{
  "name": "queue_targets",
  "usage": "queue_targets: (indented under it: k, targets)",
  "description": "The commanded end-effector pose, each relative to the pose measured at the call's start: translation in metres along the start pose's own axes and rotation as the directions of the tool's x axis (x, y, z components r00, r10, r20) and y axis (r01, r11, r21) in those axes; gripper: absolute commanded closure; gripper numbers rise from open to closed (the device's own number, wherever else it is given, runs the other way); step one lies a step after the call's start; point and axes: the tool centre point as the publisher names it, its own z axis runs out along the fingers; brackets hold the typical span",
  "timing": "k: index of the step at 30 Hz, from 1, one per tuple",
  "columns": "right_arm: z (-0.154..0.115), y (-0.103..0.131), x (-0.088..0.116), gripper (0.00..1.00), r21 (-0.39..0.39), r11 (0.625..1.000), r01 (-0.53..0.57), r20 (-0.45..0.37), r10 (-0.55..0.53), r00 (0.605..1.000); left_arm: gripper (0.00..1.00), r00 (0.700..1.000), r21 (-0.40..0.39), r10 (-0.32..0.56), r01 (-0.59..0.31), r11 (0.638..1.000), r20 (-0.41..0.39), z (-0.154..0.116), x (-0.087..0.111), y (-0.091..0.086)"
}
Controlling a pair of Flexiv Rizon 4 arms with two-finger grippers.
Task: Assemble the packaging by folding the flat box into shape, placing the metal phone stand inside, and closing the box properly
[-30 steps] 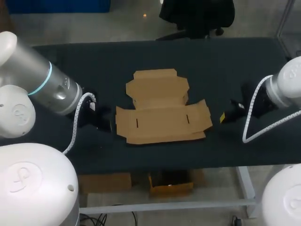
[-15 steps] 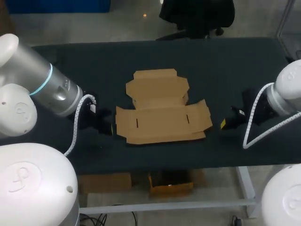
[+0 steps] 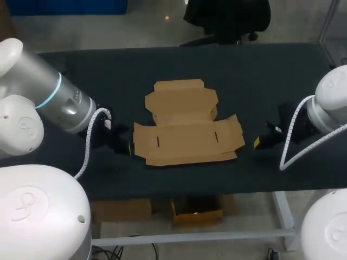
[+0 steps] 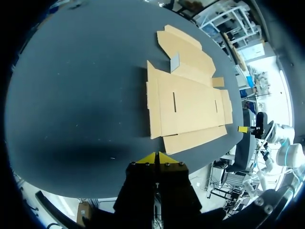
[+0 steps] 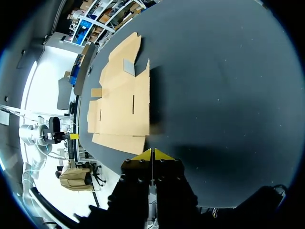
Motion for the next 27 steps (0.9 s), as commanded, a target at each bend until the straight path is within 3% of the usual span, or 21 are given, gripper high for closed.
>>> queue_targets:
  k: [1, 16, 27]
  targets:
    - [-0.002, 0.000, -0.001, 1.00, 0.002, 1.000, 0.001, -0.008, -0.001, 1.000, 1.00, 1.000, 0.001, 0.000, 0.000, 1.000, 0.002, 0.001, 0.000, 0.000]
    - [0.012, 0.005, -0.001, 1.00, 0.021, 1.000, 0.000, 0.007, 0.000, 1.000, 1.00, 1.000, -0.005, -0.018, 0.018, 1.000, -0.024, 0.012, -0.008, 0.001]
    - [0.028, 0.003, -0.005, 1.00, 0.043, 0.999, 0.003, -0.013, -0.003, 1.000, 1.00, 0.997, -0.058, -0.036, 0.033, 0.998, -0.063, 0.030, -0.016, 0.004]
